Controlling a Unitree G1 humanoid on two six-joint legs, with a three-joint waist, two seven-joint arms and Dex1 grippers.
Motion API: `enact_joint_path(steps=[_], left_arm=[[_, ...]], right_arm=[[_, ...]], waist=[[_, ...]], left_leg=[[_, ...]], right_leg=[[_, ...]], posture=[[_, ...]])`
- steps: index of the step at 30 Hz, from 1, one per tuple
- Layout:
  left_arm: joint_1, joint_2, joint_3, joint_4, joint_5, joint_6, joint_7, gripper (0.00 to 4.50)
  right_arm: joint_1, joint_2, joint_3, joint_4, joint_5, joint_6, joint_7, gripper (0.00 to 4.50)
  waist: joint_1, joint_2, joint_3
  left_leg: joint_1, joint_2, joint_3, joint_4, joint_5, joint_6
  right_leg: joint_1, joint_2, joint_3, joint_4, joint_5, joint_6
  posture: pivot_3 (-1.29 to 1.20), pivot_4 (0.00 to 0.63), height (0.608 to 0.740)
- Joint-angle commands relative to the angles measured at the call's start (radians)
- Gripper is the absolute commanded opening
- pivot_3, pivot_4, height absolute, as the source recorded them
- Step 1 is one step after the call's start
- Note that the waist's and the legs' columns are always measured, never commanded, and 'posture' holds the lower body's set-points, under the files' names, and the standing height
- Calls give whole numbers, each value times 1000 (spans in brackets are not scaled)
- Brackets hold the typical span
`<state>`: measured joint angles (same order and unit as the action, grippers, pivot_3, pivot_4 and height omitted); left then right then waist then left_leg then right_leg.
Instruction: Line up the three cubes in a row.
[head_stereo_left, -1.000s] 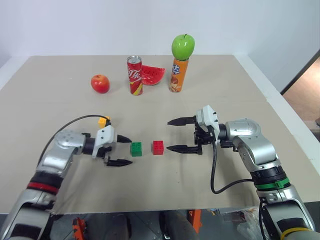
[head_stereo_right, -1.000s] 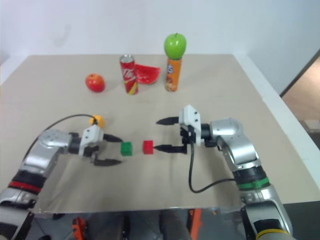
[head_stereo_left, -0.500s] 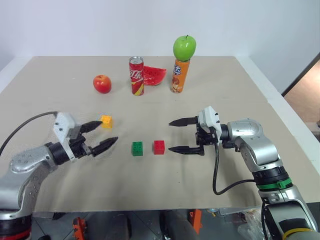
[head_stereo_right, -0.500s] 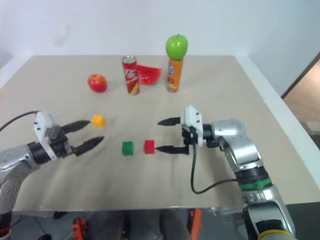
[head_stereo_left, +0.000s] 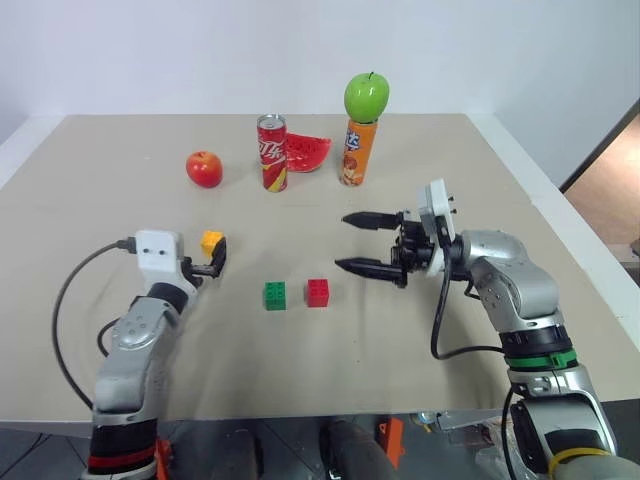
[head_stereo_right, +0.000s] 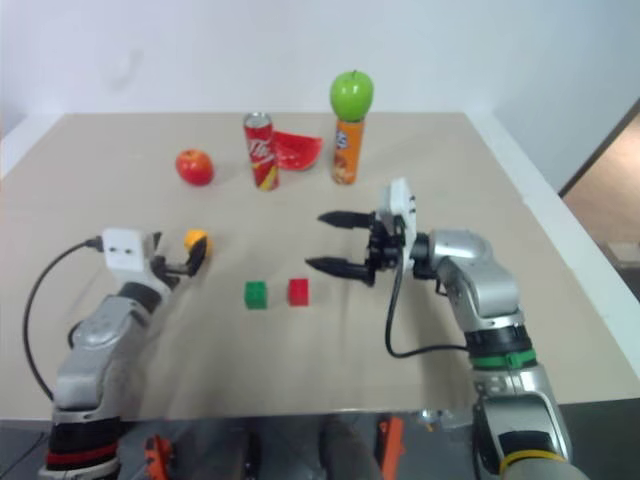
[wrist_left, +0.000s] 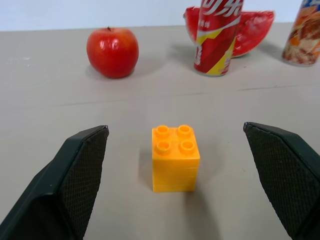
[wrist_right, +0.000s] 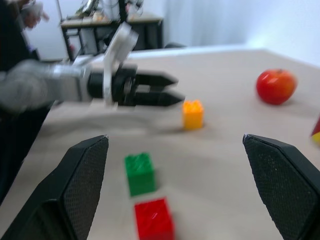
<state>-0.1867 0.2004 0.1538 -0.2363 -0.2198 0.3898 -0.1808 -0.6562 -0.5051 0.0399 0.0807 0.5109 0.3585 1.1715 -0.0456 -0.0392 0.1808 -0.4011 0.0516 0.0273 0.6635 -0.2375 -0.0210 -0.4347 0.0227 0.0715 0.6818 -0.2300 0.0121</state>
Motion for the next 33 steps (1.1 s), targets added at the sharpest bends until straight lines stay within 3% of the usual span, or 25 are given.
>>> enact_joint_path(steps=[1,14,15,23,29,33], left_arm=[[-38,-6,3,38,17,-46,18,4477],[-144,-9,29,236,4,-115,4,4477],[-151,-11,31,247,-2,-118,-1,3975],[-168,-15,30,274,6,-128,8,1385],[-125,0,44,188,-8,-84,14,1327],[-20,4,38,-10,-8,-17,36,1327]], right_arm=[[-14,4,-9,22,-25,-43,-4,4500],[-30,49,-3,92,-103,-142,-24,4500],[-30,50,-4,95,-107,-148,-25,4500],[-24,50,1,102,-128,-176,-18,4500],[-28,49,5,105,-134,-183,-11,4500],[-29,44,5,100,-134,-183,-4,4500]], waist=[[0,0,0],[0,0,0],[0,0,0],[0,0,0],[-1,0,0],[-1,0,0]], left_leg=[[0,0,0,0,0,0],[-1,0,0,0,0,0],[-2,0,0,0,0,0],[-2,0,0,0,0,0],[-2,0,0,0,0,0],[-2,0,0,-1,0,0]], right_leg=[[0,0,0,0,0,0],[-1,0,0,0,0,0],[-1,0,0,0,0,0],[-1,-1,0,0,0,0],[-1,-1,0,0,0,1],[-2,-1,0,0,0,0]], posture=[[0,150,740],[0,150,740],[0,150,740],[0,150,740],[0,150,740],[0,150,740]])
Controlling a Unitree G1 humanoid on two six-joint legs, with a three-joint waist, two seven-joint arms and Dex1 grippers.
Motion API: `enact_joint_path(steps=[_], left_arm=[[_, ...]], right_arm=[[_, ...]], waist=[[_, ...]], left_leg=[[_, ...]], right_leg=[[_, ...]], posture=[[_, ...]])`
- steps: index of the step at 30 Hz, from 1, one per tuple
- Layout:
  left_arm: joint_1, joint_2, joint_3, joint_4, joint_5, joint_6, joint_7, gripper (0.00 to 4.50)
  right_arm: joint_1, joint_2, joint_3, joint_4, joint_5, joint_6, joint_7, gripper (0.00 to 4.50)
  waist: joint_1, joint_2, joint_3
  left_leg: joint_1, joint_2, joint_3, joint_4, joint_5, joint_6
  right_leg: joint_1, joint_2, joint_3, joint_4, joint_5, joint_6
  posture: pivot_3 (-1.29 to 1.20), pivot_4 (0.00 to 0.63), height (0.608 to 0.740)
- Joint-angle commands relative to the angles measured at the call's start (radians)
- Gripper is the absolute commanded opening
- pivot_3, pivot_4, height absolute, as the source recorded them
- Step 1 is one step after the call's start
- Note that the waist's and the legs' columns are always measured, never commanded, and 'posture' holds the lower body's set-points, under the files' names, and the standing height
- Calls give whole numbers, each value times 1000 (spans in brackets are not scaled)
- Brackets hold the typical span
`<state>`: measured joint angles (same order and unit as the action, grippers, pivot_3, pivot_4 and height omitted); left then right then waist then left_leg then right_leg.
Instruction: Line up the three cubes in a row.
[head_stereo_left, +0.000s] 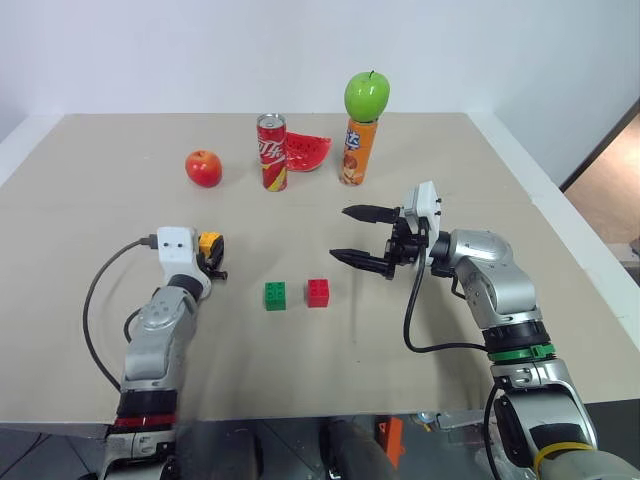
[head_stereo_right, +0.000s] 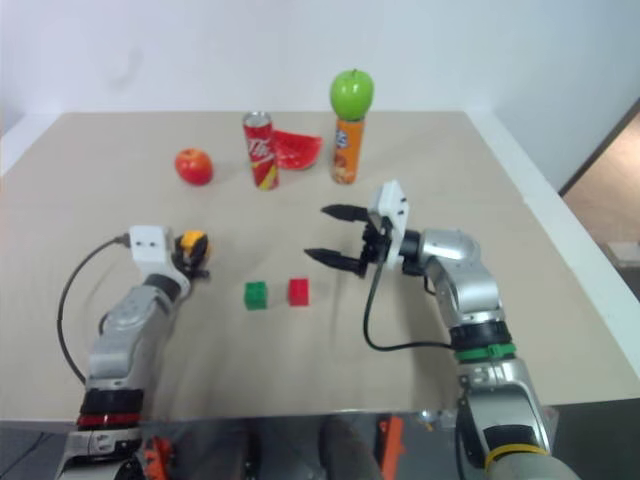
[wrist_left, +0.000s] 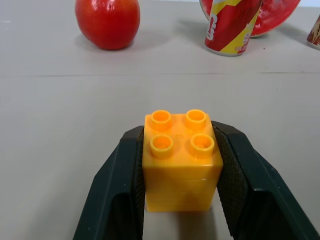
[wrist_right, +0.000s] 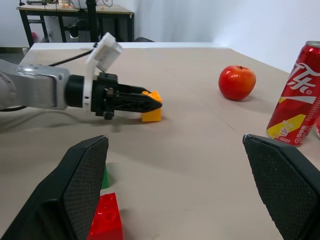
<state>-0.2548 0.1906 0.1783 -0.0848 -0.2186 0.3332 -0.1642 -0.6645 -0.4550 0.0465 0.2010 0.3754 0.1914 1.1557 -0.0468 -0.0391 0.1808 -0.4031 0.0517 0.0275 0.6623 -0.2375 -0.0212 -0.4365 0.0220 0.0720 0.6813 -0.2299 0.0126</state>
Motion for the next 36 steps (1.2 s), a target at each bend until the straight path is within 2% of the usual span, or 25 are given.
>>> enact_joint_path(steps=[1,7,10,23,36], left_arm=[[85,12,3,-230,-8,68,26,1327],[268,17,-58,-531,15,195,55,1327],[328,-2,-55,-585,21,237,88,1327],[323,-1,-110,-534,35,219,51,1327],[329,2,-110,-525,31,256,56,1327]], right_arm=[[-17,-8,-1,-23,2,-17,14,4500],[-3,-18,3,-33,-2,-20,28,4500],[1,-19,7,-29,-6,-26,34,4500],[-4,-24,15,-22,-9,-34,45,4500],[21,-40,17,-45,-5,-28,45,4500]], waist=[[0,0,0],[0,0,0],[0,0,0],[0,0,0],[0,0,0]], left_leg=[[0,0,0,0,0,0],[0,-1,0,0,0,0],[1,-1,0,0,0,0],[1,-1,0,0,2,2],[1,-1,0,-1,2,2]], right_leg=[[0,0,0,0,0,0],[0,-2,0,0,0,1],[1,-2,0,0,0,1],[1,-1,0,0,0,0],[0,-1,0,0,0,0]], posture=[[0,150,740],[0,150,740],[0,150,740],[0,150,740],[0,150,740]])
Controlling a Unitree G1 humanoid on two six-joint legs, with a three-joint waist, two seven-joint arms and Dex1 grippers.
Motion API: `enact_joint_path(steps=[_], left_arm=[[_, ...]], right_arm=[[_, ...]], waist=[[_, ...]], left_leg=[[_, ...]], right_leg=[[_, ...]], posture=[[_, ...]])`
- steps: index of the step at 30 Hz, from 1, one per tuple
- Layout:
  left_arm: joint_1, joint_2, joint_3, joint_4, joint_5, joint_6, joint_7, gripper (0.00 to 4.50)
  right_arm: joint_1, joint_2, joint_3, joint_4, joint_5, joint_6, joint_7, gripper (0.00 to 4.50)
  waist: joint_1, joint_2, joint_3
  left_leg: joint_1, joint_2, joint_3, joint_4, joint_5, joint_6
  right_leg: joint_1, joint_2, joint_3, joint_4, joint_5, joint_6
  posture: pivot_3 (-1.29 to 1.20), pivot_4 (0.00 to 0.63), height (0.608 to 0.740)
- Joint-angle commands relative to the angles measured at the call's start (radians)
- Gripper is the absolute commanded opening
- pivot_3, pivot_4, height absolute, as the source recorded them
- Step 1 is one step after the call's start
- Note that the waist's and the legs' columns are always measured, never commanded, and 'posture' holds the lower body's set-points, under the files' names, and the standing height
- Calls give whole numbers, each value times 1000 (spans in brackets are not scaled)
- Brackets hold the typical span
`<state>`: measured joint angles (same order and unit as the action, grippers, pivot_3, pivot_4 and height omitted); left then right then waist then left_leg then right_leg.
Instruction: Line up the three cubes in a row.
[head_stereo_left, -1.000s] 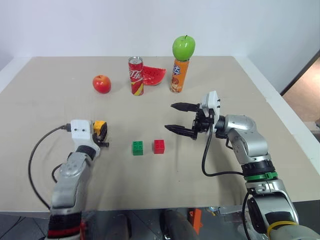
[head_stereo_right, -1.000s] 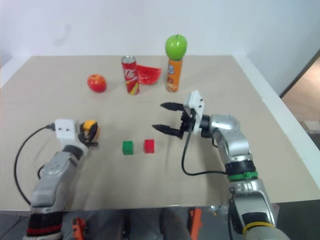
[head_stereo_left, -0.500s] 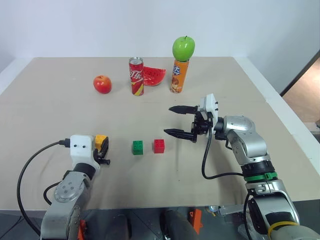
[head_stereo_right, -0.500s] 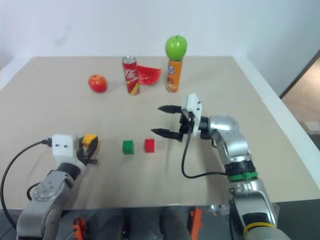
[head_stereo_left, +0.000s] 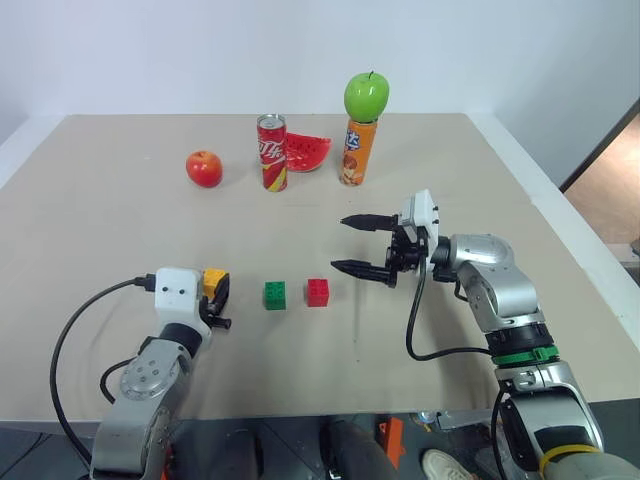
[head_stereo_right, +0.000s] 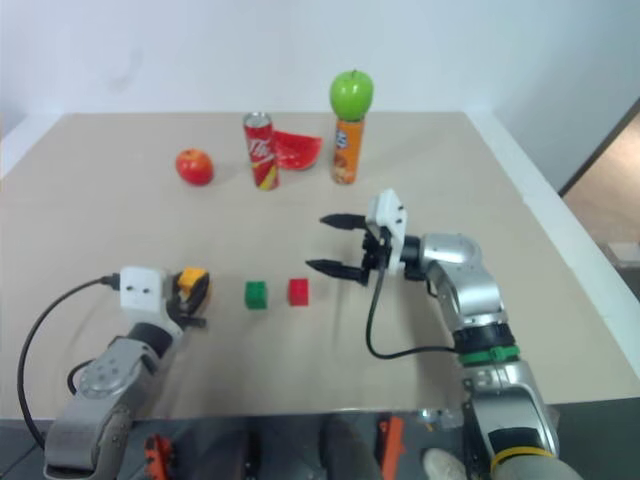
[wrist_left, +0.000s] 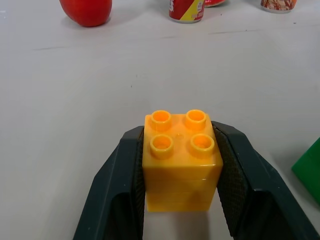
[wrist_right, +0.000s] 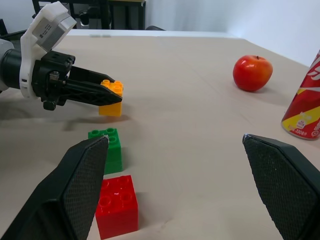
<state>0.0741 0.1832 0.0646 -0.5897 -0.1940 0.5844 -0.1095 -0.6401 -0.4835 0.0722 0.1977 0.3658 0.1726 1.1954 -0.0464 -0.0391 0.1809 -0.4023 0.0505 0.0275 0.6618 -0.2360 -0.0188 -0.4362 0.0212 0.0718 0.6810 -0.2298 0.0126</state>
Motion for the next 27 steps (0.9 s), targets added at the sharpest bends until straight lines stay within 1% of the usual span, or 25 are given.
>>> enact_joint_path(steps=[1,15,20,21,23,27], left_arm=[[0,10,3,-20,7,9,2,1327],[-5,12,-12,-17,-3,59,-12,1327],[-14,29,-30,-10,-2,80,-29,1327],[-15,32,-32,-9,-5,82,-33,2340],[-17,36,-32,-9,-13,88,-42,2916],[-21,44,-24,-26,-27,109,-59,4285]], right_arm=[[-3,-12,-8,-41,4,-9,5,4500],[-5,-11,-2,-33,-2,-15,5,4500],[-5,-10,-2,-32,-3,-15,6,4500],[-4,-10,-2,-32,-3,-16,6,4500],[-4,-10,-2,-32,-5,-17,6,4500],[-4,-10,-2,-31,-6,-17,7,4500]], waist=[[0,0,0],[0,0,0],[0,0,0],[0,0,0],[0,0,0],[0,0,0]], left_leg=[[0,0,0,0,0,0],[0,0,0,0,0,0],[0,0,0,0,0,0],[0,0,0,0,0,0],[0,0,0,0,0,0],[0,0,0,0,0,0]], right_leg=[[0,0,0,0,0,0],[0,0,0,0,0,0],[0,0,0,0,0,0],[0,0,0,0,0,0],[0,0,0,0,0,0],[0,0,0,0,0,0]], posture=[[0,150,740],[0,150,740],[0,150,740],[0,150,740],[0,150,740],[0,150,740]])
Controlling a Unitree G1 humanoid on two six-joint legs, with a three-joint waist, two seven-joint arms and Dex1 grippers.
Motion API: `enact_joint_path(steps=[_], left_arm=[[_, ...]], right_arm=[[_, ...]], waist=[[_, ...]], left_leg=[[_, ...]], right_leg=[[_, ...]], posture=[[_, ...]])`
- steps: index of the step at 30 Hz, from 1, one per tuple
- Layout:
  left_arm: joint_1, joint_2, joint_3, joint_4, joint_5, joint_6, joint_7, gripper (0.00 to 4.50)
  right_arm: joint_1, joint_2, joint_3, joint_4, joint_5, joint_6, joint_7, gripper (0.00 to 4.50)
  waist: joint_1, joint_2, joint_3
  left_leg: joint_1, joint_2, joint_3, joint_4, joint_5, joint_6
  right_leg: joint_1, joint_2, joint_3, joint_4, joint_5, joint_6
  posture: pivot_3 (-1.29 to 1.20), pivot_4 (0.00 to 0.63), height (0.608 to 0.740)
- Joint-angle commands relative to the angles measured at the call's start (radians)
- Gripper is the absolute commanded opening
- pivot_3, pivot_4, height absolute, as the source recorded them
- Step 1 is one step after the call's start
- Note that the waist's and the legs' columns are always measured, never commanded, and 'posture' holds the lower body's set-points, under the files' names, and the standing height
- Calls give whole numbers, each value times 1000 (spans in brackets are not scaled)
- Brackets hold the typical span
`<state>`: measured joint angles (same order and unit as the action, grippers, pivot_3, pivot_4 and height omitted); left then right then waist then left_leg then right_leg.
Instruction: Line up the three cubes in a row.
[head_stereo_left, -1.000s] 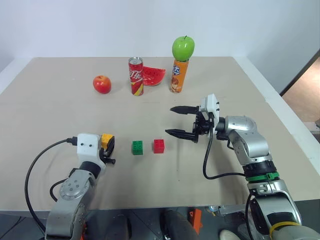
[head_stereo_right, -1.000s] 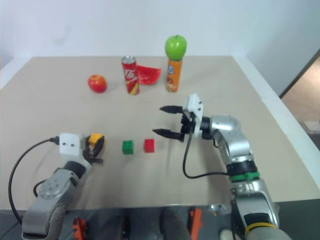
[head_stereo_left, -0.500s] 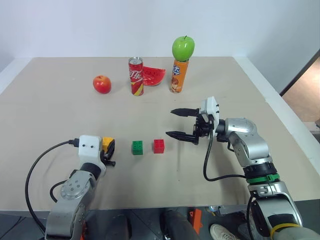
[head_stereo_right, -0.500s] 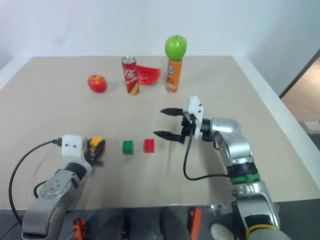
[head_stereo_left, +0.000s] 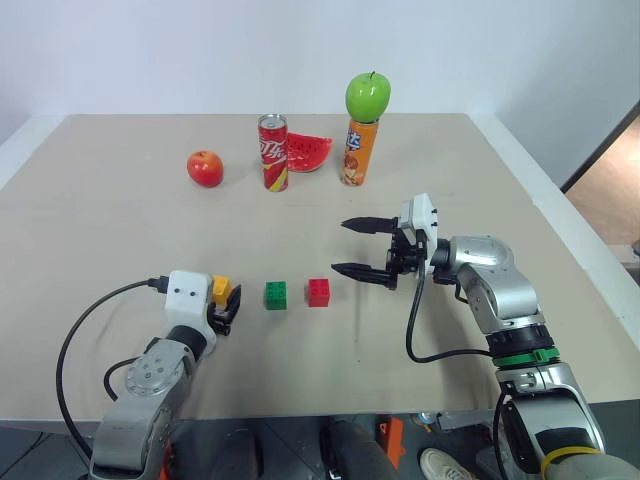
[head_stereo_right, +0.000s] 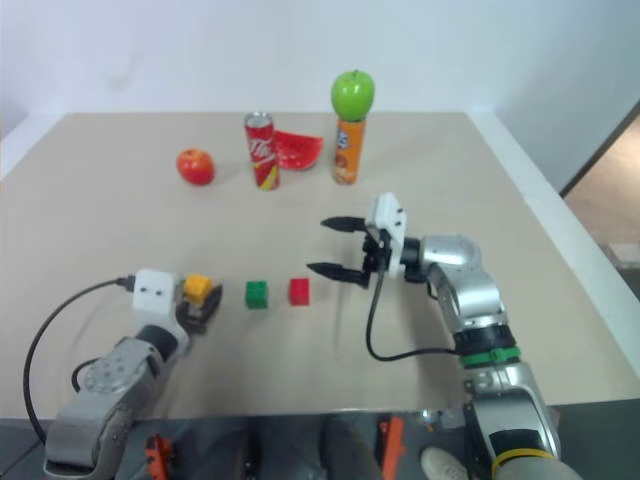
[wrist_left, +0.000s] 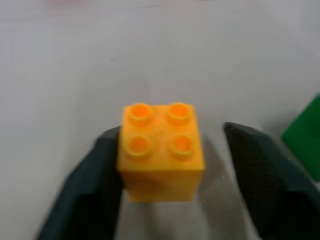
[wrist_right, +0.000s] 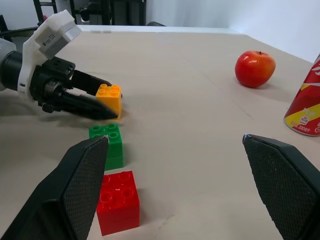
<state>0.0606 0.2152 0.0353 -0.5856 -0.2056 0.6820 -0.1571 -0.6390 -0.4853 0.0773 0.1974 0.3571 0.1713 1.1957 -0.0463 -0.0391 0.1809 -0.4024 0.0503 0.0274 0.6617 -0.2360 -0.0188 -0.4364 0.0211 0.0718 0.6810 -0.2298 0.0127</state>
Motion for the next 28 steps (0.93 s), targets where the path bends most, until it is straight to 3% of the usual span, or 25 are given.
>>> enact_joint_path(steps=[1,11,15,18,22,28], left_arm=[[-9,13,12,-41,-23,26,-15,4463],[-68,88,198,-188,-219,167,-89,4463],[-151,176,283,-172,-323,181,-165,4463],[-199,310,337,-63,-422,159,-353,4463],[-204,504,287,163,-325,-83,-629,4463],[-391,576,201,564,-197,-368,-782,4463]], right_arm=[[-6,-9,-7,-29,2,-16,7,4500],[-21,-12,-12,-2,1,-24,18,4500],[-38,-11,-17,10,6,-25,27,4500],[-49,-10,-18,21,5,-34,37,4500],[-55,-12,-10,45,-6,-54,51,4500],[-53,-26,2,61,-33,-104,84,4500]], waist=[[0,0,0],[0,0,0],[0,0,0],[-1,0,0],[-2,0,0],[2,0,0]], left_leg=[[0,0,0,0,0,0],[0,0,0,0,0,0],[0,0,0,0,0,0],[0,0,0,0,0,0],[1,1,0,-3,0,0],[-1,1,0,-5,0,-1]], right_leg=[[0,0,0,0,0,0],[0,0,0,0,0,0],[0,0,0,0,0,0],[0,1,-1,0,0,0],[-1,1,0,0,-1,-2],[-3,1,-2,0,-3,-4]], posture=[[0,150,740],[0,150,740],[0,150,740],[0,150,740],[0,150,740],[0,150,740]])
